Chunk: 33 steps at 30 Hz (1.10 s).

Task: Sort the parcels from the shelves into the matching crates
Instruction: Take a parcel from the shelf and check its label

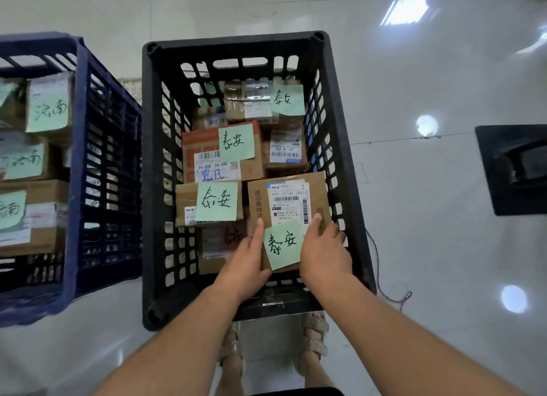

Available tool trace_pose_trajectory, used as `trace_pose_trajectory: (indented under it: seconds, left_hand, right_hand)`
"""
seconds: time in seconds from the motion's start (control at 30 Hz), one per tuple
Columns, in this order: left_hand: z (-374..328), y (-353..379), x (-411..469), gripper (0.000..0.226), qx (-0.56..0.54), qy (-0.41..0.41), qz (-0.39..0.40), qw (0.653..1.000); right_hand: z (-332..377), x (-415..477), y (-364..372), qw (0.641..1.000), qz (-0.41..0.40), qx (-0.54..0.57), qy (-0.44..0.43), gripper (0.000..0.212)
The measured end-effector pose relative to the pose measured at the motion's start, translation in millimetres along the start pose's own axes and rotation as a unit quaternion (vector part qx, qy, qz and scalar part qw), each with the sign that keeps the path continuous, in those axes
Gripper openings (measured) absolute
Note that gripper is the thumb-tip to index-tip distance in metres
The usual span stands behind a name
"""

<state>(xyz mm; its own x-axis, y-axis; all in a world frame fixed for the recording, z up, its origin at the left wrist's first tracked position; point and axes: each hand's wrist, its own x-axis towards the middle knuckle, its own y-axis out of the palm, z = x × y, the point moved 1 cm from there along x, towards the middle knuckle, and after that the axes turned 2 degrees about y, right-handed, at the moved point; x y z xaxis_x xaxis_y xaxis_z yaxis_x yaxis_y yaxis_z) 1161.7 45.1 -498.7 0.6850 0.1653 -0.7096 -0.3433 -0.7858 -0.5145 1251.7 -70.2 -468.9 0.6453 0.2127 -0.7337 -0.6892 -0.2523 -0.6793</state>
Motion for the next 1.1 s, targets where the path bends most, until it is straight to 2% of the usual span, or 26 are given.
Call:
trace_pose_trajectory:
  seconds: [0.13, 0.27, 0.5, 0.6, 0.67, 0.83, 0.97, 1.1]
  left_hand:
    - [4, 7, 10, 0.106, 0.007, -0.016, 0.010, 1.000]
    - [8, 14, 22, 0.092, 0.077, -0.020, 0.017, 0.997]
    - [17, 18, 44, 0.082, 0.227, -0.024, 0.018, 0.974]
    - [15, 20, 46, 0.074, 0.258, -0.027, 0.038, 0.965]
    - [16, 20, 44, 0.070, 0.259, -0.031, 0.047, 0.964]
    - [12, 6, 32, 0.062, 0.236, -0.020, 0.021, 0.971]
    - [-1, -14, 8, 0.060, 0.204, -0.002, -0.007, 0.979]
    - [-17, -39, -31, 0.050, 0.186, 0.021, -0.060, 0.980]
  right_hand:
    - [6, 7, 6, 0.999, 0.006, -0.041, -0.005, 0.091]
    - [5, 21, 18, 0.999, 0.029, -0.045, -0.002, 0.092]
    - [5, 50, 37, 0.992, 0.110, -0.057, -0.019, 0.083]
    - [5, 55, 45, 0.980, 0.176, -0.088, -0.011, 0.081]
    - [5, 55, 46, 0.977, 0.190, -0.098, -0.013, 0.081]
    - [7, 44, 30, 0.987, 0.133, -0.071, -0.047, 0.065]
    - [16, 15, 0, 0.992, 0.020, -0.067, -0.103, 0.048]
    - [26, -28, -31, 0.989, -0.050, -0.062, -0.124, 0.041]
